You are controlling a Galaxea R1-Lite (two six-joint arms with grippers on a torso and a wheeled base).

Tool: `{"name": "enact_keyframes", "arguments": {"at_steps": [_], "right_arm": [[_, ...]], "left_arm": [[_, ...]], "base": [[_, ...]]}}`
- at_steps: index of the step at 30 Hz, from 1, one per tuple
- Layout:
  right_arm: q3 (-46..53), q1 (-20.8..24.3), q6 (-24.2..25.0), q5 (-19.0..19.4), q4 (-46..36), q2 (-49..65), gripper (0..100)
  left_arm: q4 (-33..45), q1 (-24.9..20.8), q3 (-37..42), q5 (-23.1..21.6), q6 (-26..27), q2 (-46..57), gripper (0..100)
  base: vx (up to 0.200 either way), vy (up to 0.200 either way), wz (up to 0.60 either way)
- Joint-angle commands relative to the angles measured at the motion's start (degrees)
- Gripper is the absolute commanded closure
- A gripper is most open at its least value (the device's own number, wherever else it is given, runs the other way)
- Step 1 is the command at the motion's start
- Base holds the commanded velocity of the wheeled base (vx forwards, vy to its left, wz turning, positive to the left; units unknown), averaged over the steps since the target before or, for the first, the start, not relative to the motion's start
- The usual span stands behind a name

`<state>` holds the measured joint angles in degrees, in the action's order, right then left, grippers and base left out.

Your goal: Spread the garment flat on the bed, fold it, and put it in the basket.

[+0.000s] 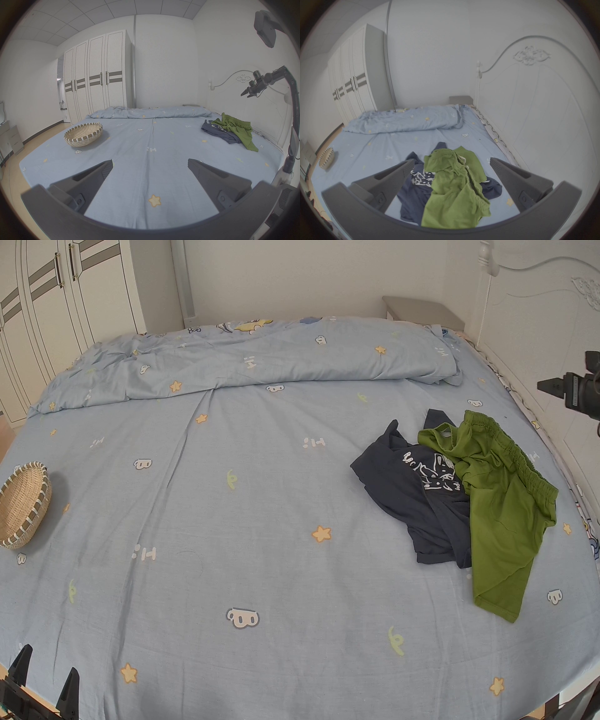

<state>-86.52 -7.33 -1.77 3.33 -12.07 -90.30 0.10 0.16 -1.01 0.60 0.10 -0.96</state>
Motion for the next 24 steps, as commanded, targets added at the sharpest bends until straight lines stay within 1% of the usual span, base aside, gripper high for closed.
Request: {"name": "enact_keyframes", "arguments": {"at_steps": [1, 7, 8, 16, 24], "right_arm": [[-10.51, -2.87, -3.42, 0.45, -2.43, -17.72, 0], [-10.16, -2.78, -4.38, 0.54, -2.52, -19.66, 0], [-9.81, -2.69, -5.18, 0.54, -2.7, -20.45, 0], [-10.95, -2.78, -5.88, 0.63, -2.78, -23.08, 0], [-18.16, -3.92, -5.88, 0.89, -3.14, -29.59, 0]], "left_arm": [[-0.01, 0.02, 1.01, 0.02, -0.01, 0.61, 0], [-0.01, -0.07, 1.01, 0.02, -0.01, 0.61, 0], [-0.01, 0.02, 1.01, 0.02, -0.01, 0.61, 0], [-0.01, 0.02, 1.01, 0.02, -0.01, 0.61, 0], [-0.01, 0.02, 1.01, 0.11, -0.01, 0.61, 0]], "base": [[0.0, 0.0, 0.0], [0.0, 0.0, 0.0], [0.0, 0.0, 0.0], [0.0, 0.0, 0.0], [0.0, 0.0, 0.0]]}}
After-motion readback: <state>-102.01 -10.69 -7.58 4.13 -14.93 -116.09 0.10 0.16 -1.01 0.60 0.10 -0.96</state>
